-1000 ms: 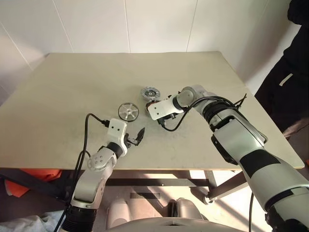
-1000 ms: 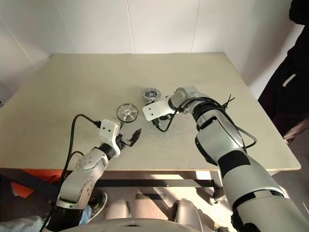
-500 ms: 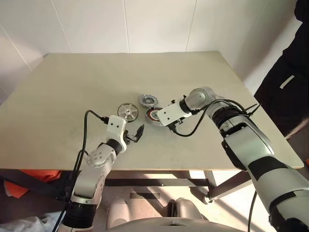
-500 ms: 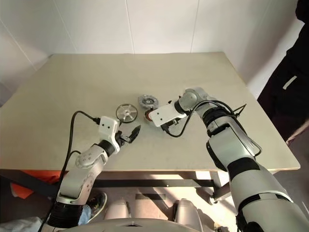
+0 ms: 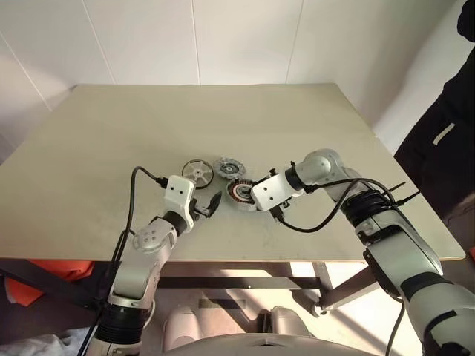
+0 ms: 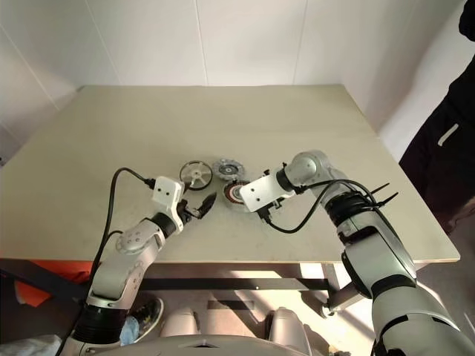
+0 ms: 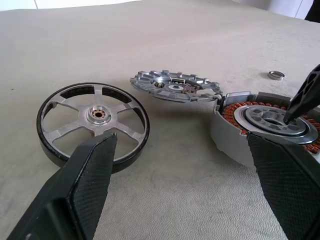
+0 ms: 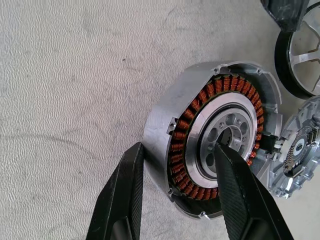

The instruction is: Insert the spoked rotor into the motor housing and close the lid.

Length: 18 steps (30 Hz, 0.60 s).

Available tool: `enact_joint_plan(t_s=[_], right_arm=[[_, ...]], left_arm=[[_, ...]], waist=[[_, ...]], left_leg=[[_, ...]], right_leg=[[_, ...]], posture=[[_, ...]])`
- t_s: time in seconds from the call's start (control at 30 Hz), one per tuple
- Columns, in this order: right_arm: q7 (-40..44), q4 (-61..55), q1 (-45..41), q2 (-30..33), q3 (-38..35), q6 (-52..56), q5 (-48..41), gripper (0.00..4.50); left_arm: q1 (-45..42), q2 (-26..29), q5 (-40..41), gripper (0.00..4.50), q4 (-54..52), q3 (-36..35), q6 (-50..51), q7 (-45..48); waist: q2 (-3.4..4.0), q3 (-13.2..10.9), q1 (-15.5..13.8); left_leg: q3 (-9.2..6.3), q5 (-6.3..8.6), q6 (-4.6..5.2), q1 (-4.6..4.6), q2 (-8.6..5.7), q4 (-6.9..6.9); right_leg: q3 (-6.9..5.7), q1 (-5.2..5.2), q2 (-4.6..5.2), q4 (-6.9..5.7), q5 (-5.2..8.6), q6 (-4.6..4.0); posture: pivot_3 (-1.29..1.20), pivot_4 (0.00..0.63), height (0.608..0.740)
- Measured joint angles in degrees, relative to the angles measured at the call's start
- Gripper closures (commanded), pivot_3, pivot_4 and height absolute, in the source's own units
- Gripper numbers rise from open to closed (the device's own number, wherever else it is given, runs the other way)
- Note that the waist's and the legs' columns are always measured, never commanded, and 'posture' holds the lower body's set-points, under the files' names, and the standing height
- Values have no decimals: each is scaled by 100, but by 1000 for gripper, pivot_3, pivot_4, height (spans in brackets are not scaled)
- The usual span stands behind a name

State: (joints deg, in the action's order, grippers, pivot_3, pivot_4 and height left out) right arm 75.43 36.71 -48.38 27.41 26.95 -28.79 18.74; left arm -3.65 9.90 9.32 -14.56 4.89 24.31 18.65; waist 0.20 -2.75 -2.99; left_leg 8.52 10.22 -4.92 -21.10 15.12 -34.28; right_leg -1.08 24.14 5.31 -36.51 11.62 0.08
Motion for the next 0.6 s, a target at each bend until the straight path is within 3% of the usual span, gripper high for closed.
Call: enact_joint_plan(t_s=[0.2,0.37,0.6], right_arm=[[294,-457,352,60,47,446,-264,575],[459,-693,393,115,39,823,-418,575],[1067,-2270,536,350,-472,2769,-1699,575]], left_arm=[[-135,79,17,94,106,-33,-10,94],[-286,98,21,94,281,-73,-72,128],[-525,195,137,94,396,-94,-87,397]], waist=[[-16,18,-18],[-17,18,-25],[-10,11,-85]], left_leg=[[-2,1,1,1,-4,4],[-2,0,0,1,-3,5],[-2,0,0,1,-1,9]], right_leg=[[-2,-6,3,12,0,0],[-2,-6,2,12,0,0],[-1,2,0,10,0,0]], posture=[[0,0,740],[0,0,740],[0,0,740]])
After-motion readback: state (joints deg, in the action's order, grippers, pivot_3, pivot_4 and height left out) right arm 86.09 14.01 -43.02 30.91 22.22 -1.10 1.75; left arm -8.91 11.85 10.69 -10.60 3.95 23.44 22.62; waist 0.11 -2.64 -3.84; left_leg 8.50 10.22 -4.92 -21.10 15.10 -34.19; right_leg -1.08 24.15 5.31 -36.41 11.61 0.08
